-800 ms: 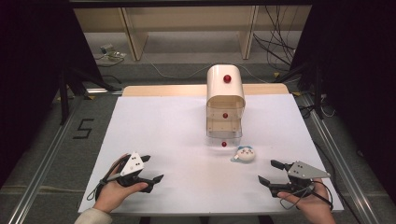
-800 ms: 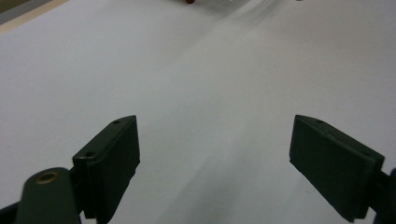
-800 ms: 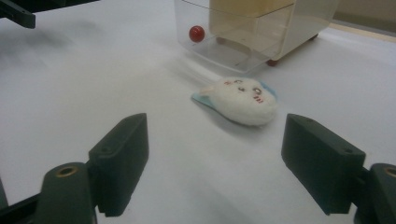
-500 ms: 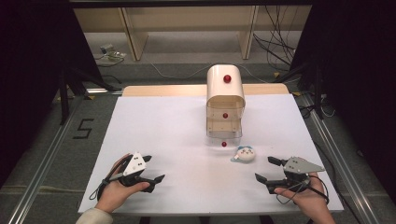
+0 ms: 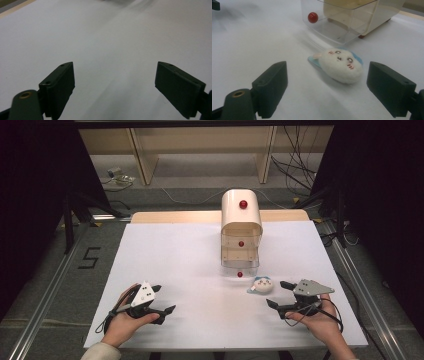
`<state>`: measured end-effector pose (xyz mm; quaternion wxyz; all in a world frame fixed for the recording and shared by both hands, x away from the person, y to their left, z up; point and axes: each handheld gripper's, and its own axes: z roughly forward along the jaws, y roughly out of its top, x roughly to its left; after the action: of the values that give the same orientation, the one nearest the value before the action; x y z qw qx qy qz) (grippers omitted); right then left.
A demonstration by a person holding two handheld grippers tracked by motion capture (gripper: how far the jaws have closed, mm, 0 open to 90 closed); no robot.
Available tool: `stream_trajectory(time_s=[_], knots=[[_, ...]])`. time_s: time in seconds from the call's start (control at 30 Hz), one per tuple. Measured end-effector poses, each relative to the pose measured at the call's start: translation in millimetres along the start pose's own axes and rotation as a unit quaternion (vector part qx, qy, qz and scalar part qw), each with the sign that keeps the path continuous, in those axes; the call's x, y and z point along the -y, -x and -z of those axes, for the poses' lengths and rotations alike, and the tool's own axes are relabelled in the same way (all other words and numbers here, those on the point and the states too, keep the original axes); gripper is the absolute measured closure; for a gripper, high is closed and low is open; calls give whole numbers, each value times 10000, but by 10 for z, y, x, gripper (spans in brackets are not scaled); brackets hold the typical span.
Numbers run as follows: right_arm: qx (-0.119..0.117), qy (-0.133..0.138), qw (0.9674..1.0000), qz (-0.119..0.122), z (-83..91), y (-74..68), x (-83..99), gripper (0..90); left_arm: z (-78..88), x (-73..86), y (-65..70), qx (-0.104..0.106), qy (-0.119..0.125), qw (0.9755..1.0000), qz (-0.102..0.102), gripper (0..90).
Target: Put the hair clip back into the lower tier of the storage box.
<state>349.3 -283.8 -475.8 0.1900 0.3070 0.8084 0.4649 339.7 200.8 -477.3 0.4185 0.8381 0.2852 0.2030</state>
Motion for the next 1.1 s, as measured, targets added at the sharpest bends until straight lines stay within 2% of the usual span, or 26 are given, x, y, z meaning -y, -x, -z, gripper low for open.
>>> stream_trajectory(time_s=[0.3,0.73,1.1], knots=[[-22,-114,9999,29,-130,26,-44,175,0,1,0,-16,2,10000,-2,162],[32,-398,9992,-17,-368,138,-102,180,1,4,-8,-31,-3,10000,-17,162],[-47,-703,9975,-30,-554,214,-125,238,-2,10,-9,-21,-19,10000,-13,162]])
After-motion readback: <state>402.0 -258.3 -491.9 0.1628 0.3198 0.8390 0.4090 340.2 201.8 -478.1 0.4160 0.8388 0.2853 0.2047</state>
